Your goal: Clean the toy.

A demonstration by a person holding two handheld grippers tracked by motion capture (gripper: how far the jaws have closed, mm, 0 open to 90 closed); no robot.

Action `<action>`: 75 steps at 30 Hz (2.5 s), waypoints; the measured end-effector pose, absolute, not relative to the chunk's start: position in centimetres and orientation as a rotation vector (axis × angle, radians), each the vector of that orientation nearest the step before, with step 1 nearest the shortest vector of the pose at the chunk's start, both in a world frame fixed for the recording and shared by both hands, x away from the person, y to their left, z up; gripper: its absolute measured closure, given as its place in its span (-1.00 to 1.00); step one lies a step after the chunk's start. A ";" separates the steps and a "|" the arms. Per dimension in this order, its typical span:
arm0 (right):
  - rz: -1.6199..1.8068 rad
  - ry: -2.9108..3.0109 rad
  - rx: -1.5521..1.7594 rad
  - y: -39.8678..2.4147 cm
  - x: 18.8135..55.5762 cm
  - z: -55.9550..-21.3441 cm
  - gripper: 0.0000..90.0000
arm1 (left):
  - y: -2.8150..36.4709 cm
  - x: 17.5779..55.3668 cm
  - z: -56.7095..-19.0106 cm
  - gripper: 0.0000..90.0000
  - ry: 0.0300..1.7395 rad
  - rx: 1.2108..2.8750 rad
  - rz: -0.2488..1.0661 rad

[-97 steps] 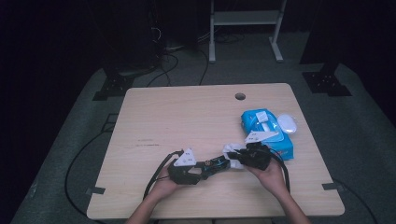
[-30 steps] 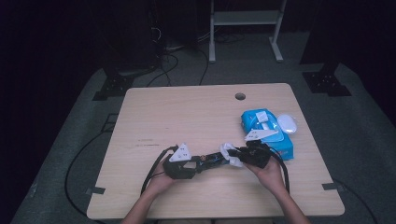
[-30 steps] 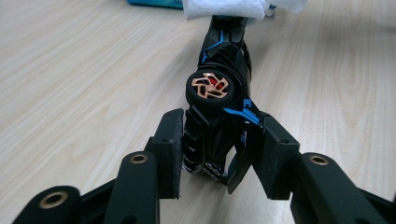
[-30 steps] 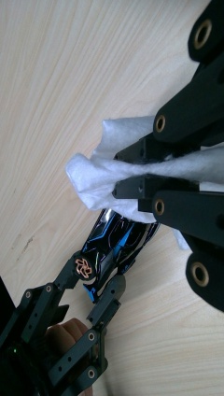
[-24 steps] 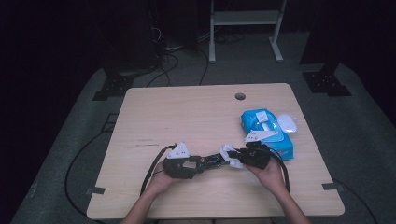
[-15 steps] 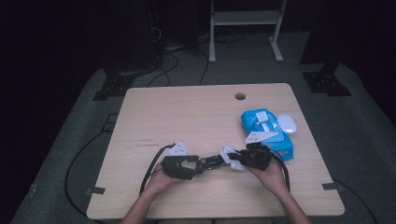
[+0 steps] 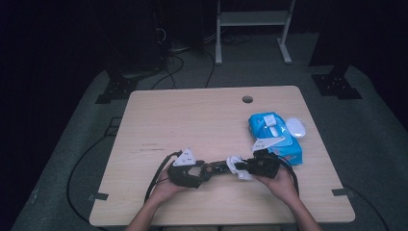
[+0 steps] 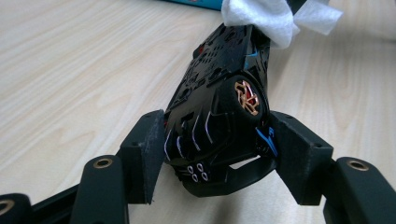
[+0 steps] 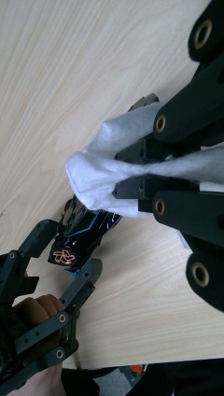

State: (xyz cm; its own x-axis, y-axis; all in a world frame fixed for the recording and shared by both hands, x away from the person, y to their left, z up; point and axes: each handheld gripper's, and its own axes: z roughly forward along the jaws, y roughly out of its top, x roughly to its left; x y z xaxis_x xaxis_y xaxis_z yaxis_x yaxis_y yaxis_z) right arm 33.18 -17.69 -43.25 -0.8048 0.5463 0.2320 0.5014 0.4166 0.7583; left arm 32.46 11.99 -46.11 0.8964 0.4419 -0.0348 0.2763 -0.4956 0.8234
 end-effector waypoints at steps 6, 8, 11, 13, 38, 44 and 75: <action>1.336 2.633 0.962 -17.5 33.3 -43.6 0.89 | 11.8 32.3 -46.2 -0.19 0.505 2.138 0.280; 1.302 2.657 0.956 -17.2 33.4 -44.0 0.88 | 11.8 32.3 -46.4 -0.16 0.504 2.157 0.285; 1.294 2.684 0.947 -16.8 33.5 -44.5 0.88 | 11.5 32.4 -46.7 -0.19 0.480 2.204 0.317; 1.356 2.653 0.957 -17.0 33.7 -44.0 0.87 | 11.4 32.4 -46.7 -0.23 0.489 2.187 0.313; 1.301 2.521 0.983 -16.7 35.3 -45.8 0.78 | 11.4 33.7 -47.3 -0.53 0.519 2.123 0.216; 1.330 2.549 0.945 -16.4 35.3 -46.0 0.78 | 11.0 33.8 -47.6 -0.74 0.539 2.136 0.261; 1.337 2.581 0.926 -15.7 35.2 -45.7 0.84 | 10.7 33.8 -48.0 -0.54 0.525 2.163 0.231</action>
State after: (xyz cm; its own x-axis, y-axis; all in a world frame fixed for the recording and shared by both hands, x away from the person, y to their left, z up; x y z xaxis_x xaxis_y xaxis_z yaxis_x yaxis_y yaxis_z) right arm 35.25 -15.69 -45.69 -0.8120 0.5524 0.1883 0.4725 0.4330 0.7676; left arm 33.85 10.75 -47.96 0.8937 0.4482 -0.0228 0.2861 -0.5298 0.7984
